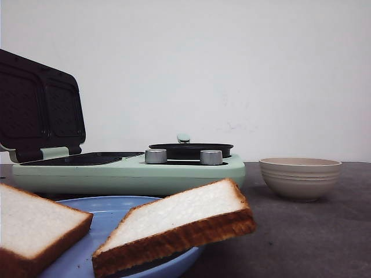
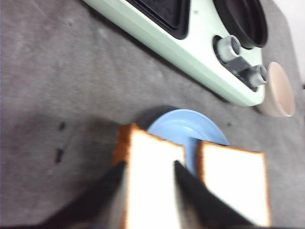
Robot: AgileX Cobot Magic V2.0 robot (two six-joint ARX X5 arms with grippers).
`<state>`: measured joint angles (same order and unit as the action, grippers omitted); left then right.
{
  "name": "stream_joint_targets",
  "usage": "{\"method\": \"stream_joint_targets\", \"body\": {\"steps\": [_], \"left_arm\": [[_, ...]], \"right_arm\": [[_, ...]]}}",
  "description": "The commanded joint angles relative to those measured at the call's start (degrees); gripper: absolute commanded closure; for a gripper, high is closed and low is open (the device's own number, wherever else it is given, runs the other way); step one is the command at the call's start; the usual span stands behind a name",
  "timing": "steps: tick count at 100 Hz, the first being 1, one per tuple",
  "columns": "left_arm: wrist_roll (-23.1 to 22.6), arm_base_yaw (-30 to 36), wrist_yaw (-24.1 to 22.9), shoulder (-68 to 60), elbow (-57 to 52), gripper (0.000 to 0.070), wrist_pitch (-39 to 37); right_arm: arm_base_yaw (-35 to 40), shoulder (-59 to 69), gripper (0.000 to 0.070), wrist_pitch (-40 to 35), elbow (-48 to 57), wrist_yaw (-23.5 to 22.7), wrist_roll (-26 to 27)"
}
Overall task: Make breakfast with bread and shrimp
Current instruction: 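Lower the left gripper onto the bread slice nearest it and grasp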
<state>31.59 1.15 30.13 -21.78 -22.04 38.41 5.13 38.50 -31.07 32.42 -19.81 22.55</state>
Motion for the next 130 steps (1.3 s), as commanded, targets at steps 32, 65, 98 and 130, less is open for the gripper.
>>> {"method": "stream_joint_targets", "body": {"steps": [32, 65, 98, 130], "left_arm": [[2.73, 0.07, 1.18, -0.22, -0.28, 0.0344, 10.05], [2.67, 0.24, 1.18, -0.22, 0.79, 0.0344, 11.47], [6.67, 3.13, -0.26, -0.83, 1.64, 0.0345, 10.36], [6.88, 7.21, -1.18, -7.89, 1.66, 0.0345, 6.1]], "right_arm": [[0.04, -0.07, 0.07, 2.1, 0.85, -1.4, -0.9], [0.04, -0.07, 0.07, 2.32, 0.85, -1.42, -0.9], [0.04, -0.07, 0.07, 2.32, 0.85, -1.44, -0.87], [0.04, -0.07, 0.07, 2.32, 0.85, -2.73, -0.63]]}}
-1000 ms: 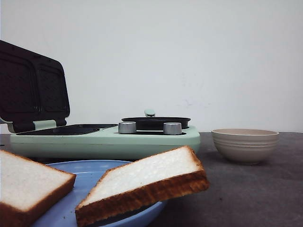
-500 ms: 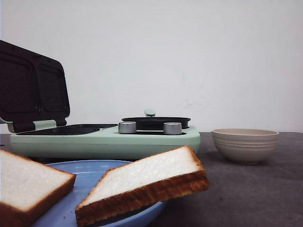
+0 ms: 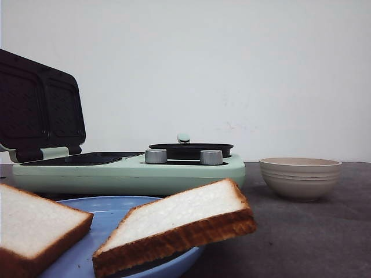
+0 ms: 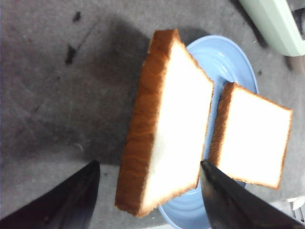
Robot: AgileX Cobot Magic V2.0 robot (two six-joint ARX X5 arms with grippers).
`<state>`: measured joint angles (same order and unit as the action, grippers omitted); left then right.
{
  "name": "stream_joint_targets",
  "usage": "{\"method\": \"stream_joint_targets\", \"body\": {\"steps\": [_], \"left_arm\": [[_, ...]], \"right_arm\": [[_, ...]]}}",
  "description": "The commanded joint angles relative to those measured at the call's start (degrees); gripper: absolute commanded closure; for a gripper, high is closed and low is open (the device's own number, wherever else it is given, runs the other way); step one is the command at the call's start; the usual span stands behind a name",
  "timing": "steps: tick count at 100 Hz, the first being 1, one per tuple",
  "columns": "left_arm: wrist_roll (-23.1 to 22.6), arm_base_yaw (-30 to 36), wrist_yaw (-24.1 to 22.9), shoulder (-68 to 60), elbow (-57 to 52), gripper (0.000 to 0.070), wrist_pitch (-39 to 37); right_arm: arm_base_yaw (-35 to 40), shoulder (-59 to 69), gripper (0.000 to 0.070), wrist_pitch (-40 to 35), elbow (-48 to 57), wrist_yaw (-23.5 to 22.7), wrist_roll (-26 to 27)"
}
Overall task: Make breakfast with bread and shrimp
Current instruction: 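Lower the left gripper onto the bread slice nearest it and grasp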
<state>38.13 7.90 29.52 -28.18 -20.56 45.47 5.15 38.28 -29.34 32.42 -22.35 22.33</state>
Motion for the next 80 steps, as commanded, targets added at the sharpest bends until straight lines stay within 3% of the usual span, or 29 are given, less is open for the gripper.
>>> {"method": "stream_joint_targets", "body": {"steps": [1, 62, 65, 80], "left_arm": [[0.28, 0.55, -0.61, -1.79, 0.17, 0.0344, -1.09], [0.07, 6.8, -1.99, -15.08, 0.17, 0.0358, -11.23], [0.07, 6.99, -2.16, -15.34, 0.17, 0.0382, -11.26], [-0.24, 7.8, -2.95, -15.63, 0.17, 0.0655, -11.28]], "right_arm": [[0.02, 0.15, 0.07, 0.59, 0.85, -0.2, -0.42], [0.02, 0.15, 0.07, 0.55, 0.85, -0.61, -0.44], [0.02, 0.15, 0.07, 0.55, 0.85, -0.61, -0.44], [0.02, 0.15, 0.07, 0.55, 0.85, -0.63, -0.44]]}}
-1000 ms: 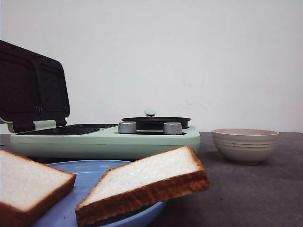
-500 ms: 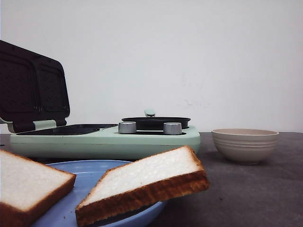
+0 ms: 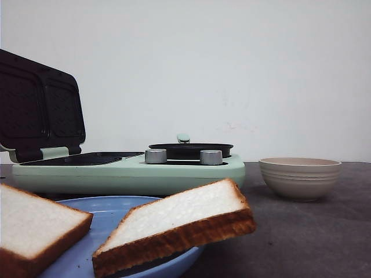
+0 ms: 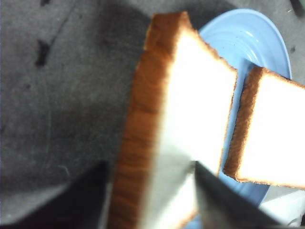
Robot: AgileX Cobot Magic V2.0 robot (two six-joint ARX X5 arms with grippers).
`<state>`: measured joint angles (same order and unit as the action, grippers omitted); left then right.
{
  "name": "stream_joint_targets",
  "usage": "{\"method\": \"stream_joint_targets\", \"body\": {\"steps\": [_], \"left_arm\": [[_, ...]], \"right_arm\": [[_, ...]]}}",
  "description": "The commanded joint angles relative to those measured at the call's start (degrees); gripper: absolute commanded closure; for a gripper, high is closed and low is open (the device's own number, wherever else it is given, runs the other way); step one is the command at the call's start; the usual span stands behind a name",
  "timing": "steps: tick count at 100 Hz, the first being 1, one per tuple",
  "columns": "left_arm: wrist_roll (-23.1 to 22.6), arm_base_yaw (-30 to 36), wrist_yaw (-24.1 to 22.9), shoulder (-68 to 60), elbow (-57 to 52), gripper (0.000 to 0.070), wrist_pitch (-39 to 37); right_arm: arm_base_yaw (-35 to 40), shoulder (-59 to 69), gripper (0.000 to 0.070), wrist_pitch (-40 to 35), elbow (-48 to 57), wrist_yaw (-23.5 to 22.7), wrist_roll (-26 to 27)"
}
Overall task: Make breakfast with bread and shrimp
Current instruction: 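Lower the left gripper onto the bread slice nearest it and grasp, then lift the bread slice with the left gripper toward the grill plates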
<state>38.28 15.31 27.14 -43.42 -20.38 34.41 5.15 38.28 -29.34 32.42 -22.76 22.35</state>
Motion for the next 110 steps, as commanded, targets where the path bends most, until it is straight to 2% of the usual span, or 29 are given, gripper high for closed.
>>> {"method": "stream_joint_targets", "body": {"steps": [1, 3, 36, 97, 110], "left_arm": [[-0.44, 0.44, -0.57, -0.39, 0.0, 0.0672, -0.24], [-0.63, 0.5, -0.57, -0.39, 0.0, 0.07, -0.31], [-2.25, 0.57, -0.52, -0.39, 0.0, 0.0699, -2.4], [-1.81, 0.57, -0.81, 5.7, -0.02, 0.0697, -7.63], [-1.79, 0.57, -0.81, 6.62, -0.02, 0.0697, -10.93]], "right_arm": [[0.02, 0.15, 0.07, 0.55, 0.85, -0.22, -0.46], [0.02, 0.15, 0.07, 0.55, 0.85, -0.22, -0.46], [0.02, 0.15, 0.07, 0.55, 0.85, -0.22, -0.46], [0.02, 0.15, 0.07, 0.5, 0.85, -0.2, -0.48], [0.02, 0.15, 0.07, 0.52, 0.85, -0.2, -0.46]]}}
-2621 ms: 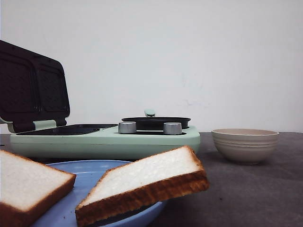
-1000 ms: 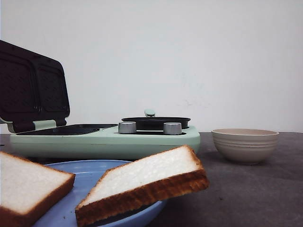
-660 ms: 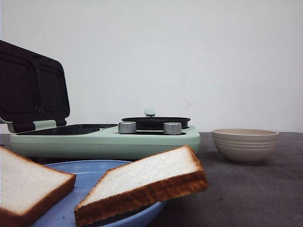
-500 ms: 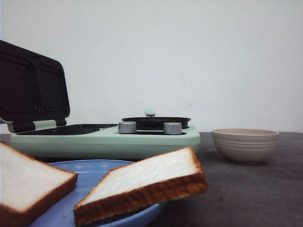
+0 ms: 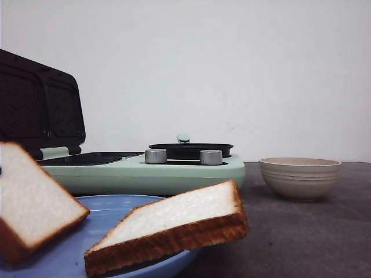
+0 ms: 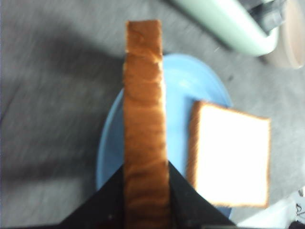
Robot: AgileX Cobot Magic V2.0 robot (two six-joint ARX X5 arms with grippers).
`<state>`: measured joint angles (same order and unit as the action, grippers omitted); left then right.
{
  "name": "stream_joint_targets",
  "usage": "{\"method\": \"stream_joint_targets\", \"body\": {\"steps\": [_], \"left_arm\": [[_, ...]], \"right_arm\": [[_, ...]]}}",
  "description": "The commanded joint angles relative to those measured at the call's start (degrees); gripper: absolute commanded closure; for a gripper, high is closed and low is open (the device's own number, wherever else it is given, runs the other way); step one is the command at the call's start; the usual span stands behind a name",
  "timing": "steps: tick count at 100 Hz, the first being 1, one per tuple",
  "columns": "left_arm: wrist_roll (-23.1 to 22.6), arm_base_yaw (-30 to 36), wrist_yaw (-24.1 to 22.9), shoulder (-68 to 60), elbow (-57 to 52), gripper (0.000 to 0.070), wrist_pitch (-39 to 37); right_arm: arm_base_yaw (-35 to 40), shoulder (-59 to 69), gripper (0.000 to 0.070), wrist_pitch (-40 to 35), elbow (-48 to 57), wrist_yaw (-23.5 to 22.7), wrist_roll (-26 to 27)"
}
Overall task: Make breakfast with bread and shrimp
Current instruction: 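Lift the bread slice with the left gripper toward the grill plates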
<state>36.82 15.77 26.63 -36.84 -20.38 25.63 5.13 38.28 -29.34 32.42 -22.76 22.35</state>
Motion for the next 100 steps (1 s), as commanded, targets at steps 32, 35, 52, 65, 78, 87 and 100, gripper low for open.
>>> {"method": "stream_joint_targets", "body": {"steps": [32, 35, 52, 65, 78, 87, 100], "left_arm": [[-3.17, 0.11, -4.37, 0.33, -0.39, 0.0696, -11.43], [-3.89, 0.11, -4.79, 0.33, -0.52, 0.0696, -12.09], [-7.45, 0.11, -6.1, 0.2, -0.61, 0.0696, -18.12], [-9.46, 0.11, -8.76, 0.13, -0.81, 0.0696, -21.46], [-13.42, 0.11, -11.65, -0.66, -2.67, 0.0696, -21.79], [-16.9, 0.11, -12.81, -2.23, -4.92, 0.0696, -21.79], [-22.45, 0.11, -14.84, -6.4, -9.66, 0.0696, -21.73]], "right_arm": [[0.04, 0.15, 0.07, 0.5, 0.85, -0.2, -0.48], [0.04, 0.15, 0.07, 0.52, 0.85, -0.2, -0.48], [0.04, 0.15, 0.07, 0.5, 0.85, -0.17, -0.48], [0.04, 0.15, 0.07, 0.52, 0.85, -0.15, -0.48], [0.04, 0.15, 0.07, 0.52, 0.85, -0.15, -0.5], [0.04, 0.15, 0.07, 0.5, 0.85, -0.13, -0.5], [0.04, 0.17, 0.07, 0.5, 0.85, -0.09, -0.5]]}}
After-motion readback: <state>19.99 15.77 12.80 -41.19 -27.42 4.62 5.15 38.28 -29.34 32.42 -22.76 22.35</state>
